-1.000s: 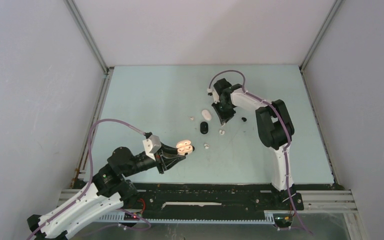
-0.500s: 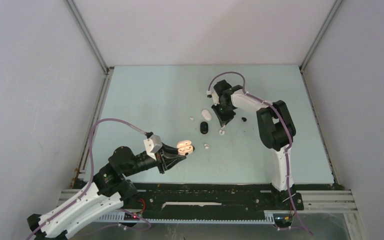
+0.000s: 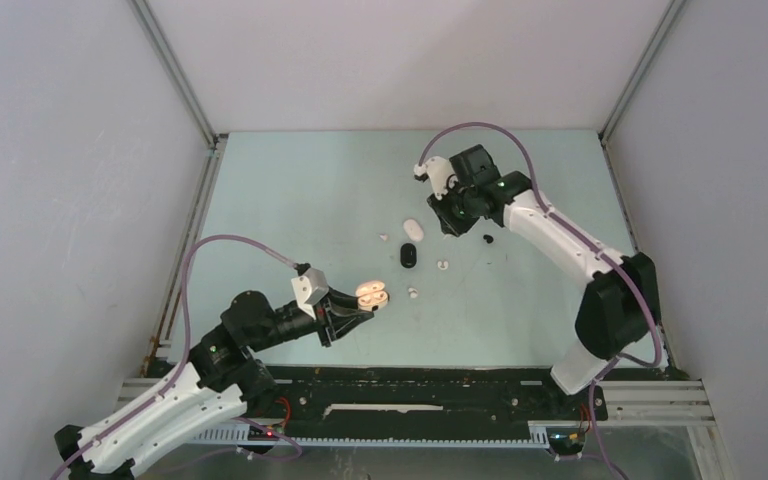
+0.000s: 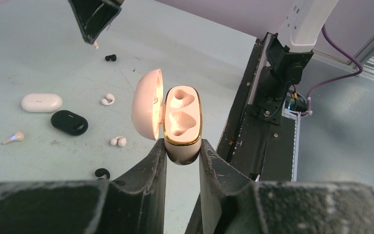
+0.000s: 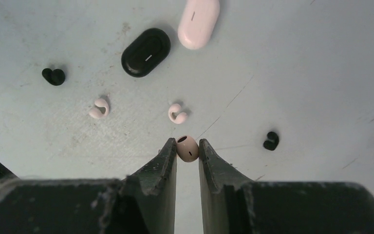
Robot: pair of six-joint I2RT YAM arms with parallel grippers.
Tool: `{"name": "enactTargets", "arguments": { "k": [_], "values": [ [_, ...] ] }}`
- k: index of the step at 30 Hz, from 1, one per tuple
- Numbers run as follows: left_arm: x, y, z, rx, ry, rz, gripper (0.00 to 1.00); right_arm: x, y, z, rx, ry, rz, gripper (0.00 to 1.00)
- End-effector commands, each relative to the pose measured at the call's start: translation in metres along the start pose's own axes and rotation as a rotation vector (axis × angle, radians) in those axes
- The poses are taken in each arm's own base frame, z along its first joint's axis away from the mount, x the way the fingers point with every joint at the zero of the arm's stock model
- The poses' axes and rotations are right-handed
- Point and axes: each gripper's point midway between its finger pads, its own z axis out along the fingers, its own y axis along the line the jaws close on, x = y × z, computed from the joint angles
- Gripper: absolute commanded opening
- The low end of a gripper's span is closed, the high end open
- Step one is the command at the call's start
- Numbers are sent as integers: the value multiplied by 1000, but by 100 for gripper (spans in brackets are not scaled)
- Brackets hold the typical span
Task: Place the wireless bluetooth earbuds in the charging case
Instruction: Pick up the earbud from the center of the board, then place the earbud in the charging case.
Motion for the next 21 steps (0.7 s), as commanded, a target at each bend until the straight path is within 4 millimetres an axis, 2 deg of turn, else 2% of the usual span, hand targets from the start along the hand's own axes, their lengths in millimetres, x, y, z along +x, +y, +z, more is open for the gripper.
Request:
{"name": "enactTargets", "arguments": {
  "k": [1,4,7,12,18,21],
  "values": [
    [-13,-3,3,12,-36,6,1,-32,-5,-37,28,-185,-209,0],
    [-14,-2,4,10,-39,6,1,-52,-8,-71,81,-322,-330,0],
    [-13,-1,6,8,-32,5,1,-63,-1,-99,116,-438,-419,0],
    [-11,0,5,1,-24,10,1,-68,9,-122,199,-502,-526,0],
    [-10,1,6,0,-19,10,1,-79,-9,-136,380,-439,-708,0],
    [-13,0,6,2,-27,8,1,-88,-20,-155,478,-433,-799,0]
  ]
}}
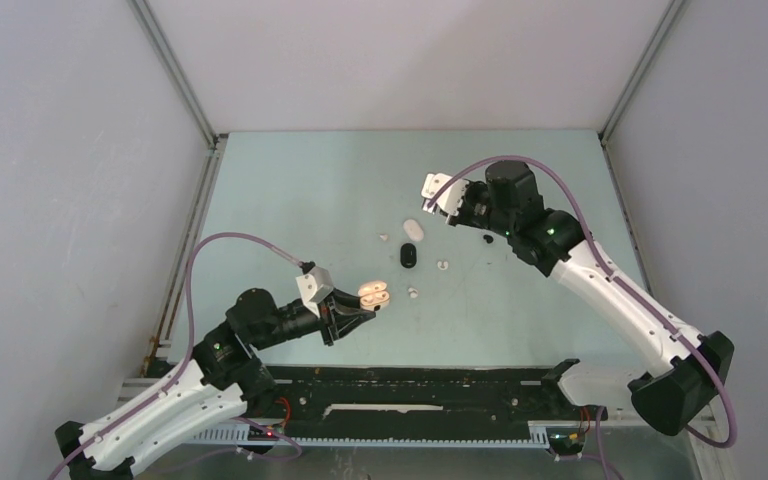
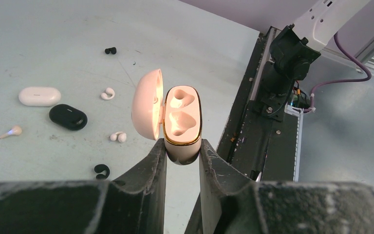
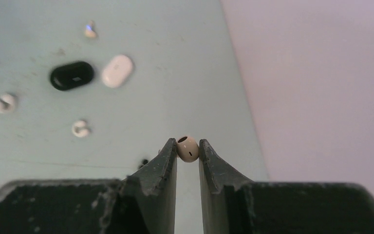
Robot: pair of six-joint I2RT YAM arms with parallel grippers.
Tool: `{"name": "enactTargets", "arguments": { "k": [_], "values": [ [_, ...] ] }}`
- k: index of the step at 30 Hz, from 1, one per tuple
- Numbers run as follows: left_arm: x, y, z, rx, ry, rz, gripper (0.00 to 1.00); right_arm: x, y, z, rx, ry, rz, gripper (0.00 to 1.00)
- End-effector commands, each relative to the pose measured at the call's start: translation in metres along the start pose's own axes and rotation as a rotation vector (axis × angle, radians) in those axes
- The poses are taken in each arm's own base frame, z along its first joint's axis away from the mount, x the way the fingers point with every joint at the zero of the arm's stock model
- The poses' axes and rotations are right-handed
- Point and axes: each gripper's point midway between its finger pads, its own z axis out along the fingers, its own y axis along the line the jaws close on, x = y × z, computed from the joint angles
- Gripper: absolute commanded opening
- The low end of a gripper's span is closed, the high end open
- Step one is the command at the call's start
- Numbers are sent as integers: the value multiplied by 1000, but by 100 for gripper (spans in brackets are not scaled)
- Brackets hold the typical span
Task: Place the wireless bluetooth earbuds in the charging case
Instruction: Place the earbud in the charging case.
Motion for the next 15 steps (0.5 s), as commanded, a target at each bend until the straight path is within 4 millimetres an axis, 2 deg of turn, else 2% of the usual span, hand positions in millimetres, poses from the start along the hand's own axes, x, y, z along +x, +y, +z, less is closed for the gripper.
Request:
{"name": "enactTargets", "arguments": {
  "k": [1,4,6,7,10,11,15],
  "values": [
    [-22,-4,1,9,-64,15,1,-19,-49,-20,179,8,-226,0],
    [-29,-4,-1,3,-90,8,1,-47,-55,-41,237,-51,-321,0],
    [-35,-4,-2,-1,-109,9,1,-70,-45,-60,238,-123,-377,0],
    [-38,-5,-3,-3,-117,11,1,-82,-40,-76,237,-172,-401,0],
    [-48,-7,-5,2,-139,28,1,-117,-10,-112,202,-336,-445,0],
    [-53,-7,-6,2,-147,40,1,-132,8,-124,182,-409,-475,0],
    [-67,-6,-10,-10,-166,112,1,-158,53,-147,214,-566,-585,0]
  ]
}}
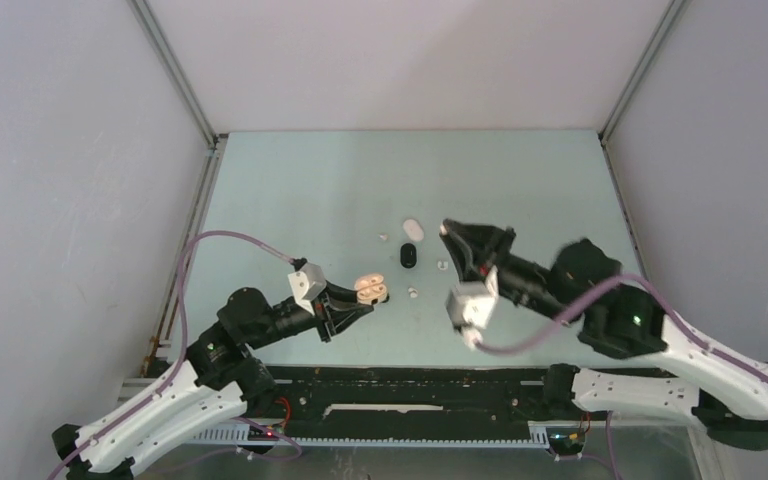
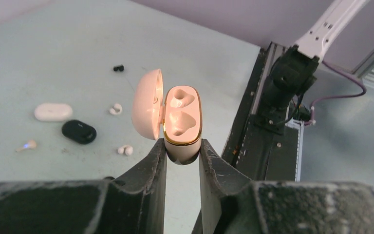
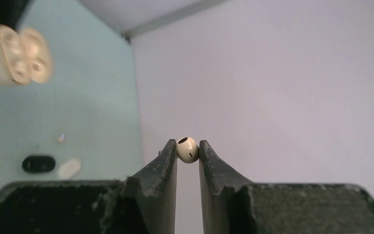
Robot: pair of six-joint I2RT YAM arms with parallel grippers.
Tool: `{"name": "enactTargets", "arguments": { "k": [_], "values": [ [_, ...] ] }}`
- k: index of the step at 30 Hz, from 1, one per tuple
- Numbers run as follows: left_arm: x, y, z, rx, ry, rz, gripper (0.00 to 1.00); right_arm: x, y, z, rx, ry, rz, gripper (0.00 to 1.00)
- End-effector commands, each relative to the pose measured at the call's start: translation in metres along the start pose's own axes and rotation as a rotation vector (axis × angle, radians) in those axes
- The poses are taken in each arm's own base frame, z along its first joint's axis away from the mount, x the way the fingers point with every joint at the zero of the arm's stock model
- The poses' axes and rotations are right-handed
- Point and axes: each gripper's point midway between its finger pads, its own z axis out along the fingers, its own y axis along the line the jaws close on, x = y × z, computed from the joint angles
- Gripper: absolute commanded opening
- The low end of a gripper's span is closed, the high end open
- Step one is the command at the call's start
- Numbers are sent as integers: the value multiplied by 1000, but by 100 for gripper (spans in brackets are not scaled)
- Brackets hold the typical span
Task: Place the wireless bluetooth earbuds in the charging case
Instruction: Place the earbud in the charging case.
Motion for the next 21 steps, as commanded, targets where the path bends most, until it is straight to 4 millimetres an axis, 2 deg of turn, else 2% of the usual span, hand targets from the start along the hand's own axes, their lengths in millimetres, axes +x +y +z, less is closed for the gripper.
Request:
{"name": "enactTargets", "arguments": {
  "k": [1,4,9,12,21],
  "values": [
    [-53,-4,-5,-1,-129,114,1,-45,17,-11,82,-137,-163,0],
    [-59,-4,-6,0,-153,156,0,-70,32,-9,187,-230,-248,0],
    [-76,1,-8,-34,-276,194,0,-91,53,-2,265,-332,-281,0],
    [-78,2,-7,-36,-285,208,0,-96,57,0,264,-365,-258,0],
    [-58,7,10,-21,-177,233,0,-95,48,12,265,-385,-115,0]
  ]
}}
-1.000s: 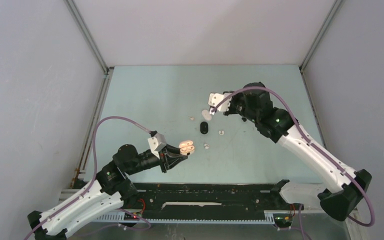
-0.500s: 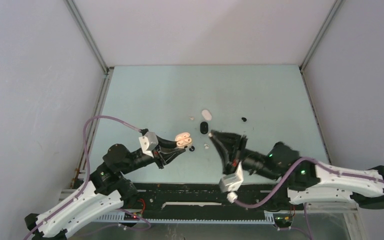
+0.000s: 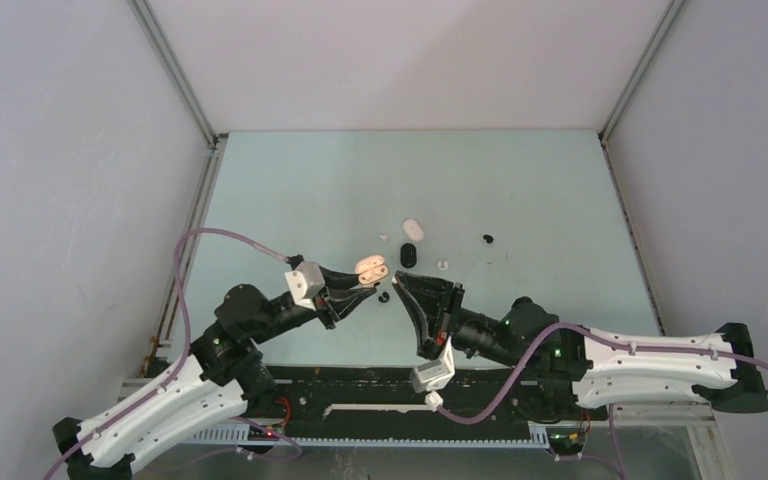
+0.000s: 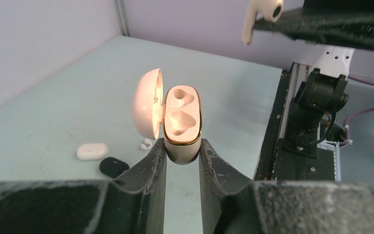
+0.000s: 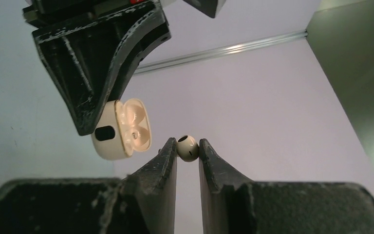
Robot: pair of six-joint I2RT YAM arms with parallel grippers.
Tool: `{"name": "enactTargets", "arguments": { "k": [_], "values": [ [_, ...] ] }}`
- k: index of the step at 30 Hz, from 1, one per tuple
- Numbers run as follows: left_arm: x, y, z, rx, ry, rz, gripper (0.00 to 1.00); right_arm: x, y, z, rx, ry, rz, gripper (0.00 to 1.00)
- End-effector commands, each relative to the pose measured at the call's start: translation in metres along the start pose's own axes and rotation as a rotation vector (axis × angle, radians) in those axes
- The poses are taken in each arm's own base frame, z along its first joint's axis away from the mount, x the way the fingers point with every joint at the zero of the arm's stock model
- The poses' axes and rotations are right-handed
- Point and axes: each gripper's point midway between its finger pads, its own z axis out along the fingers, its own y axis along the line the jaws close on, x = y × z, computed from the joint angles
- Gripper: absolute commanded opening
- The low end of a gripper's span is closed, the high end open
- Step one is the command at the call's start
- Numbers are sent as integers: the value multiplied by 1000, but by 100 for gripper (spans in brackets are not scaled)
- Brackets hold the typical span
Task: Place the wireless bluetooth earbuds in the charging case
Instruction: Place the earbud in the charging case.
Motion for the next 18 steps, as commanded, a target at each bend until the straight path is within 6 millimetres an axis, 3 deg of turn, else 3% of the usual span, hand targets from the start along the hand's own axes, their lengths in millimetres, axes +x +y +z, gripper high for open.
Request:
{"name": "enactTargets", "arguments": {
  "k": [1,6,18],
  "values": [
    [-10,1,3,10,-22,69,0,-3,-45,8,134,-21,141,0],
    [-8,0,0,22,-27,85,0,2,-45,19,125,-11,210,0],
    [-11,1,-4,27,-43,98,0,8,-21,25,50,22,228,0]
  ]
}}
